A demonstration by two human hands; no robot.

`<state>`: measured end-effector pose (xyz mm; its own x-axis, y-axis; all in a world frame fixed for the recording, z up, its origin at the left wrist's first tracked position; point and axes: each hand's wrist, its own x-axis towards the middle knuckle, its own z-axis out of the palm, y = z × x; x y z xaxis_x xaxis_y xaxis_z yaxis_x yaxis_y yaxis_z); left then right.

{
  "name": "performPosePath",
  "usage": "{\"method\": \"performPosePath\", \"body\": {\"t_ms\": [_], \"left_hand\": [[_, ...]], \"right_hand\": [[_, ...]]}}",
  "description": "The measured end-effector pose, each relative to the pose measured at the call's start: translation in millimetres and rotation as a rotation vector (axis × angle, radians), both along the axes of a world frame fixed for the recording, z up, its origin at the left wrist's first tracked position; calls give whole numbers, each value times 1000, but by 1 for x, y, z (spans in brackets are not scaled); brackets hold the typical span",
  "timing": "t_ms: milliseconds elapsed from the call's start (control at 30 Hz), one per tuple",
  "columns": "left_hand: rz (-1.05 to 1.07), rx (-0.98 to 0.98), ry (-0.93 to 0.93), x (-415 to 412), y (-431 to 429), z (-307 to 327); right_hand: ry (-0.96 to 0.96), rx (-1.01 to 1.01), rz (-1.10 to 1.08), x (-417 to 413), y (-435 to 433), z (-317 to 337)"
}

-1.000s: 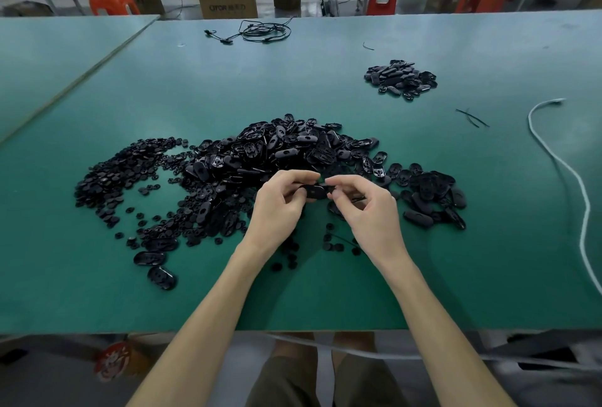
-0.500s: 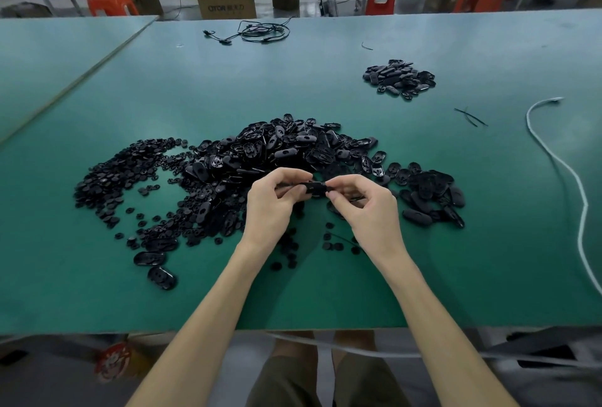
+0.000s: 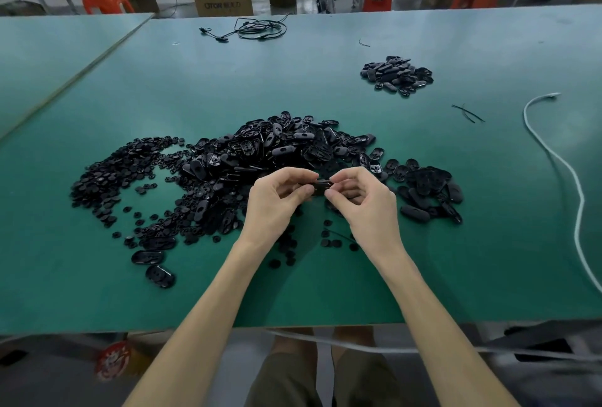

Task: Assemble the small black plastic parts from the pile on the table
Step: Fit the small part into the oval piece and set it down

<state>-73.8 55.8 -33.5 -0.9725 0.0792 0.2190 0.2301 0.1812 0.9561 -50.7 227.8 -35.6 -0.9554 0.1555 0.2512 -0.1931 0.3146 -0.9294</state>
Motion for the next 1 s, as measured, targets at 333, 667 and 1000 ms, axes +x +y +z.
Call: {"method": "performPosePath", "body": {"t_ms": [333, 667, 1000], "left_hand": [[-64, 1, 18, 2, 0, 0], [-91, 15, 26, 1, 0, -2], [-120, 133, 0, -1, -2, -2]], "right_hand": [[-10, 79, -19, 1, 0, 0], [-19, 83, -10, 1, 0, 1], [62, 81, -18, 3, -1, 4]]}}
